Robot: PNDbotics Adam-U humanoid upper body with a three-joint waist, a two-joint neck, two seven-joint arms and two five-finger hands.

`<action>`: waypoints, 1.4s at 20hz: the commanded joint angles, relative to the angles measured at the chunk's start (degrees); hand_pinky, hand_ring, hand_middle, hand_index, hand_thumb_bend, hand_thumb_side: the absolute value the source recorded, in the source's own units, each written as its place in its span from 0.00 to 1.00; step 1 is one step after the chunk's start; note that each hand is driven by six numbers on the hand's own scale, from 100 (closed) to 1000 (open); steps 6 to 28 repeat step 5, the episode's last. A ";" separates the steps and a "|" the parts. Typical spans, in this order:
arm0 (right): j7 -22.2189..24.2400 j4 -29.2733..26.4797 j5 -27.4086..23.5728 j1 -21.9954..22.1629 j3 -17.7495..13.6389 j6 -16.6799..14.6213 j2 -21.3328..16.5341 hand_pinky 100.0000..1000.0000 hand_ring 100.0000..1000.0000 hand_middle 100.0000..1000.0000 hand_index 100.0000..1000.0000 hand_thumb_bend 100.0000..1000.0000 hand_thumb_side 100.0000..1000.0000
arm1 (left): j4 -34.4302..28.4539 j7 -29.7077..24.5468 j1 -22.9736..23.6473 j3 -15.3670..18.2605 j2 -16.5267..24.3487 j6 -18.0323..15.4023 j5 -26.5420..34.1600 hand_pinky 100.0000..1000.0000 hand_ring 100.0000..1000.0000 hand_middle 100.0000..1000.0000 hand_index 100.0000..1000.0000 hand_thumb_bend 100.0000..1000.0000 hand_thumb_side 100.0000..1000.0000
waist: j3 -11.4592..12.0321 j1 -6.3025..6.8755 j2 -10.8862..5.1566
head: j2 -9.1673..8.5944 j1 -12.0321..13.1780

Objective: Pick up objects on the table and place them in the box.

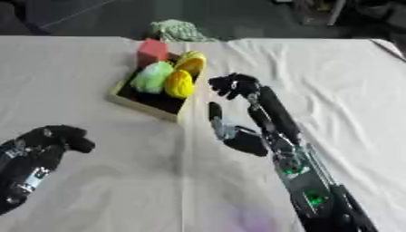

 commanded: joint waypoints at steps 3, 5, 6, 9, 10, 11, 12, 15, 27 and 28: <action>2.70 -5.96 -4.67 3.47 0.95 1.12 -0.18 0.50 0.58 0.59 0.77 0.00 0.42 | -1.23 0.99 -0.03 -0.58 0.72 0.25 0.76 0.72 0.70 0.59 0.78 0.00 0.62 | -0.22 0.29 -0.99 | 0.88 0.90; 4.20 -6.51 -6.31 3.87 0.87 1.81 -0.05 0.50 0.58 0.59 0.78 0.00 0.40 | -1.23 1.06 0.06 -0.81 0.59 0.54 0.72 0.72 0.70 0.59 0.78 0.00 0.62 | -0.29 0.26 -1.02 | 1.07 0.83; 4.20 -6.51 -6.31 3.87 0.87 1.81 -0.05 0.50 0.58 0.59 0.78 0.00 0.40 | -1.23 1.06 0.06 -0.81 0.59 0.54 0.72 0.72 0.70 0.59 0.78 0.00 0.62 | -0.29 0.26 -1.02 | 1.07 0.83; 4.20 -6.51 -6.31 3.87 0.87 1.81 -0.05 0.50 0.58 0.59 0.78 0.00 0.40 | -1.23 1.06 0.06 -0.81 0.59 0.54 0.72 0.72 0.70 0.59 0.78 0.00 0.62 | -0.29 0.26 -1.02 | 1.07 0.83; 4.20 -6.51 -6.31 3.87 0.87 1.81 -0.05 0.50 0.58 0.59 0.78 0.00 0.40 | -1.23 1.06 0.06 -0.81 0.59 0.54 0.72 0.72 0.70 0.59 0.78 0.00 0.62 | -0.29 0.26 -1.02 | 1.07 0.83; 4.20 -6.51 -6.31 3.87 0.87 1.81 -0.05 0.50 0.58 0.59 0.78 0.00 0.40 | -1.23 1.06 0.06 -0.81 0.59 0.54 0.72 0.72 0.70 0.59 0.78 0.00 0.62 | -0.29 0.26 -1.02 | 1.07 0.83; 4.20 -6.51 -6.31 3.87 0.87 1.81 -0.05 0.50 0.58 0.59 0.78 0.00 0.40 | -1.23 1.06 0.06 -0.81 0.59 0.54 0.72 0.72 0.70 0.59 0.78 0.00 0.62 | -0.29 0.26 -1.02 | 1.07 0.83; 4.20 -6.51 -6.31 3.87 0.87 1.81 -0.05 0.50 0.58 0.59 0.78 0.00 0.40 | -1.23 1.06 0.06 -0.81 0.59 0.54 0.72 0.72 0.70 0.59 0.78 0.00 0.62 | -0.29 0.26 -1.02 | 1.07 0.83; 4.20 -6.51 -6.31 3.87 0.87 1.81 -0.05 0.50 0.58 0.59 0.78 0.00 0.40 | -1.23 1.06 0.06 -0.81 0.59 0.54 0.72 0.72 0.70 0.59 0.78 0.00 0.62 | -0.29 0.26 -1.02 | 1.07 0.83; 4.20 -6.51 -6.31 3.87 0.87 1.81 -0.05 0.50 0.58 0.59 0.78 0.00 0.40 | -1.23 1.06 0.06 -0.81 0.59 0.54 0.72 0.72 0.70 0.59 0.78 0.00 0.62 | -0.29 0.26 -1.02 | 1.07 0.83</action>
